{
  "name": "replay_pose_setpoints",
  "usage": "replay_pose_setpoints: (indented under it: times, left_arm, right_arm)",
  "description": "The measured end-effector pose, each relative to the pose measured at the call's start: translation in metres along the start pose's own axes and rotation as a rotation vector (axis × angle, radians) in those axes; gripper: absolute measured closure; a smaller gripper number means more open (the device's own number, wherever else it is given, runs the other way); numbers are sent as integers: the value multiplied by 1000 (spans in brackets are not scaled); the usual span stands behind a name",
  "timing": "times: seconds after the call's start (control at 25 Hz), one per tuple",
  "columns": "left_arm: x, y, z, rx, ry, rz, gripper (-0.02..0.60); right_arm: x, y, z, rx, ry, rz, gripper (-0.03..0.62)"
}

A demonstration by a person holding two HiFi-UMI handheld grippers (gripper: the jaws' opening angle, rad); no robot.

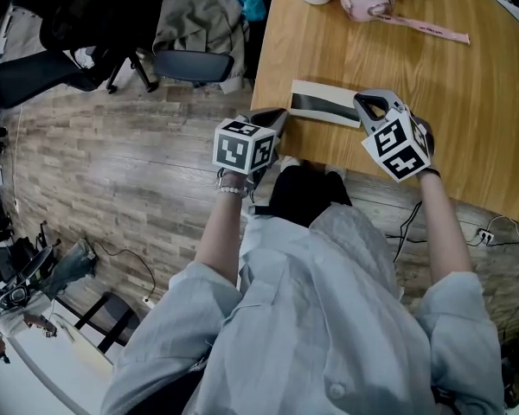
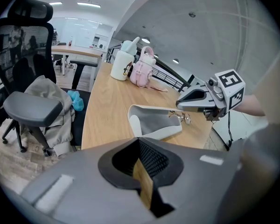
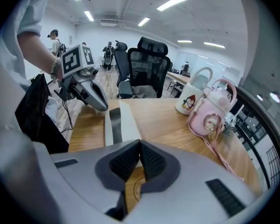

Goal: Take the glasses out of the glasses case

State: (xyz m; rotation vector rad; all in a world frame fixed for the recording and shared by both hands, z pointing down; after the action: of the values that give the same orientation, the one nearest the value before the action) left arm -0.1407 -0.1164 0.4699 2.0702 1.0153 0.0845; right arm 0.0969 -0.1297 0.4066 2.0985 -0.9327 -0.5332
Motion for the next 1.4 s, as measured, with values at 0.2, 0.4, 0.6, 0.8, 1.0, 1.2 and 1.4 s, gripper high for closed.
replay_pose_setpoints:
  times: [0.2,0.4,0.6,0.8,1.0,1.2,1.4]
  left_arm:
    - [0,-1,1,0,2,-5,578]
    - [1,-1,1,0,10,-11,578]
    - [2,-2,1,1,14,-14,578]
    - [2,-2,0,1,20,-18,578]
    - [0,-1,1,-1,26,-28,578]
    - [-1,-1,0,3,31,-48,578]
    - [-3,-1,-2,6,40,-75,578]
  right_arm:
    - [-9,0,-6,-14,13,11,592]
    - [-15,1,-11,-27,19,17,592]
    - [-19,2,-14,-41,14,18,592]
    - [-19,0,-13,-34,25,6,592]
    - [-14,-5,-11,-3,77,-31,592]
    - [-11,-15,-12,52,185,-81,592]
    - [-14,-26,-10,109,290,-132,592]
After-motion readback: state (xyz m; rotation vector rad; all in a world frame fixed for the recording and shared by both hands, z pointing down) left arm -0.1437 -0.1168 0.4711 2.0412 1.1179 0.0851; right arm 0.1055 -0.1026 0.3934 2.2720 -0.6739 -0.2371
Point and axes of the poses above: the fingertips, and each gripper's own axes: y forward along the fingers, x to its right, z out of its top, the point moved 10 cm from there along -y, backward along the fingers, and after that the axes turned 13 degrees about y, right-handed, at the moved point
